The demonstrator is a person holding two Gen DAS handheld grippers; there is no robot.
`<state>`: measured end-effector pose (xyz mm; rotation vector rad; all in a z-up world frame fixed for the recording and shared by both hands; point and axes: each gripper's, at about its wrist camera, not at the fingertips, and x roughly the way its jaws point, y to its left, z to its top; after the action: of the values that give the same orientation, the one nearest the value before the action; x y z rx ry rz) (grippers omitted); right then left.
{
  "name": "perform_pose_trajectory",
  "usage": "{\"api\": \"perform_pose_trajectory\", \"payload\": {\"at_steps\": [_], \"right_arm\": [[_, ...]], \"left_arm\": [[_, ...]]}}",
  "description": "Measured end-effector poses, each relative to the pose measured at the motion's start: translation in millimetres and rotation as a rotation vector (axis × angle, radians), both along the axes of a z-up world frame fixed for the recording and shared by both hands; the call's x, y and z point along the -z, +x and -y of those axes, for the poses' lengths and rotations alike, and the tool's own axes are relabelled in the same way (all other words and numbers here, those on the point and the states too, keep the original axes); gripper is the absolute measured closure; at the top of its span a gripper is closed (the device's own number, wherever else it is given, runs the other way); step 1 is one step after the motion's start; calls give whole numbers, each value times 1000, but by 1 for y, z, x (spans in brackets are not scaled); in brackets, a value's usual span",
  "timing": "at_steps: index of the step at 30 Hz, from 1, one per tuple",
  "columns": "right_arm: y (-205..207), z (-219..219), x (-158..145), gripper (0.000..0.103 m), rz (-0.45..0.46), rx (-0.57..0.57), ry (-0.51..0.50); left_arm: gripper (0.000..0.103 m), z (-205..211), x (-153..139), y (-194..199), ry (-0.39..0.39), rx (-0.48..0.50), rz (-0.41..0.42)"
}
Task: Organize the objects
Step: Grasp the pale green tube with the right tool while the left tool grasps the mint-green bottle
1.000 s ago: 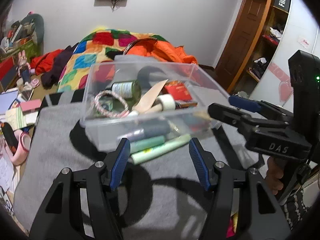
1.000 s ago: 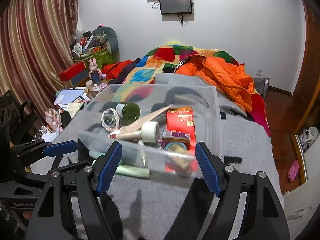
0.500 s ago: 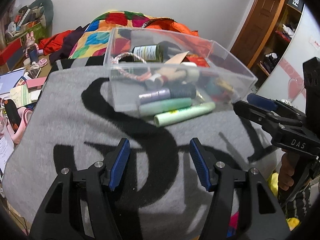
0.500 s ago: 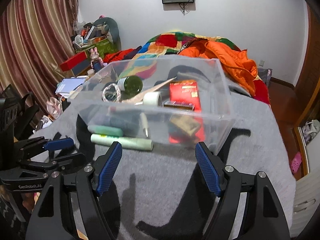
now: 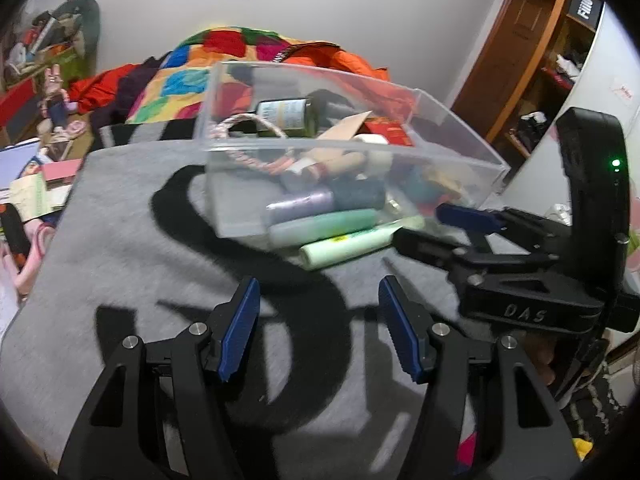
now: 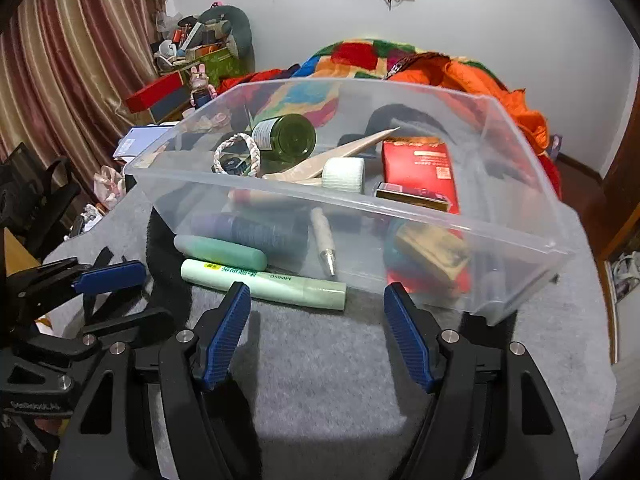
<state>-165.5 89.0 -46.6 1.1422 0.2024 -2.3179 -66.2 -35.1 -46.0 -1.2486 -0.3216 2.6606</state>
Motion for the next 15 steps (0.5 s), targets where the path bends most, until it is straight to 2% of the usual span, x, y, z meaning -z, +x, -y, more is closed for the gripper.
{"api": "perform_pose_trajectory", "payload": {"at_steps": [3, 5, 7, 10, 15], "right_arm": [[-3, -1, 1, 38, 33, -6, -27], [-5, -2, 2, 49, 50, -4, -31], [-8, -1, 6, 55, 84, -14, -40], [-7, 4, 7, 65, 86, -33, -35], [0, 5, 6, 69, 67, -60, -30]], "left_arm": [[43, -9, 4, -12, -18, 25, 10], [46, -14, 5, -15, -25, 32, 12], [46, -16, 5, -16, -28, 31, 6], [50, -14, 6, -15, -11, 35, 2], [50, -12, 5, -11, -8, 31, 1]]}}
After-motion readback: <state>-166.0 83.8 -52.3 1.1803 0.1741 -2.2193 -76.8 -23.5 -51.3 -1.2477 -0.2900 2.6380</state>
